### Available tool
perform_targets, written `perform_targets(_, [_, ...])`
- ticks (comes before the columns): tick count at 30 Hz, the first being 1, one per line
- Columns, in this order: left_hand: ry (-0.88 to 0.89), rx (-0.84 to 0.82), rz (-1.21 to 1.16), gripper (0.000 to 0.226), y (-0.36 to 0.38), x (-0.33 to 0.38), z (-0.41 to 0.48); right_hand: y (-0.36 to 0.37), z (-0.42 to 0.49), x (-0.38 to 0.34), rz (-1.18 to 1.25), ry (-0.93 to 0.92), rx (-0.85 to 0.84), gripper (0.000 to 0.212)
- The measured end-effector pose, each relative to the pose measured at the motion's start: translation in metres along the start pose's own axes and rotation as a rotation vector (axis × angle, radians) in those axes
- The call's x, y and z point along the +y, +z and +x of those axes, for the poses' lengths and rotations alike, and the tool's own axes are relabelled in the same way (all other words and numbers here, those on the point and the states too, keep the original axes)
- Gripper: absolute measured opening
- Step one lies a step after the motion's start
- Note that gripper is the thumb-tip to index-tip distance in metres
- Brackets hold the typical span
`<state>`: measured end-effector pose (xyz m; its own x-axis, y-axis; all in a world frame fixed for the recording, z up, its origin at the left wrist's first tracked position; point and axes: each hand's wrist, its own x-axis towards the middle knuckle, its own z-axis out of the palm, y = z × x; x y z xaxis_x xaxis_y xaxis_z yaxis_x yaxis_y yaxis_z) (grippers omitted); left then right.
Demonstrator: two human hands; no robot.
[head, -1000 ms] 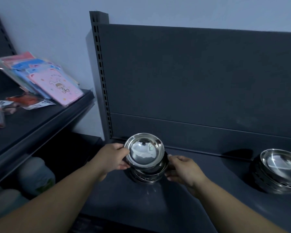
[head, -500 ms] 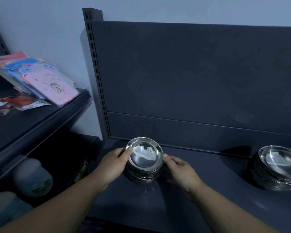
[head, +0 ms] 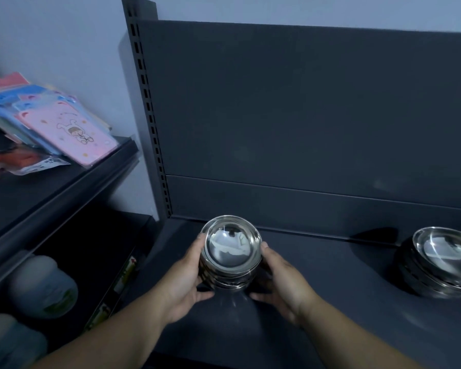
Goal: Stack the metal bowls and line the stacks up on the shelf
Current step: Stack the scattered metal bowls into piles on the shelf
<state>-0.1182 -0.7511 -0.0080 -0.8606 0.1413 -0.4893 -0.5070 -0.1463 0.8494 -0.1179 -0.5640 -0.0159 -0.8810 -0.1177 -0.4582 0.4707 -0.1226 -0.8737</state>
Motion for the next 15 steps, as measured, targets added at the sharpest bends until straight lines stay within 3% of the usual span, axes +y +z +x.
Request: perform_targets(15, [-0.023,-0.036,-0.01,0.05,-0.01,-0.002,0.01,0.01,-0.003,-0.001,-0.069,-0.048,0.088,0.031])
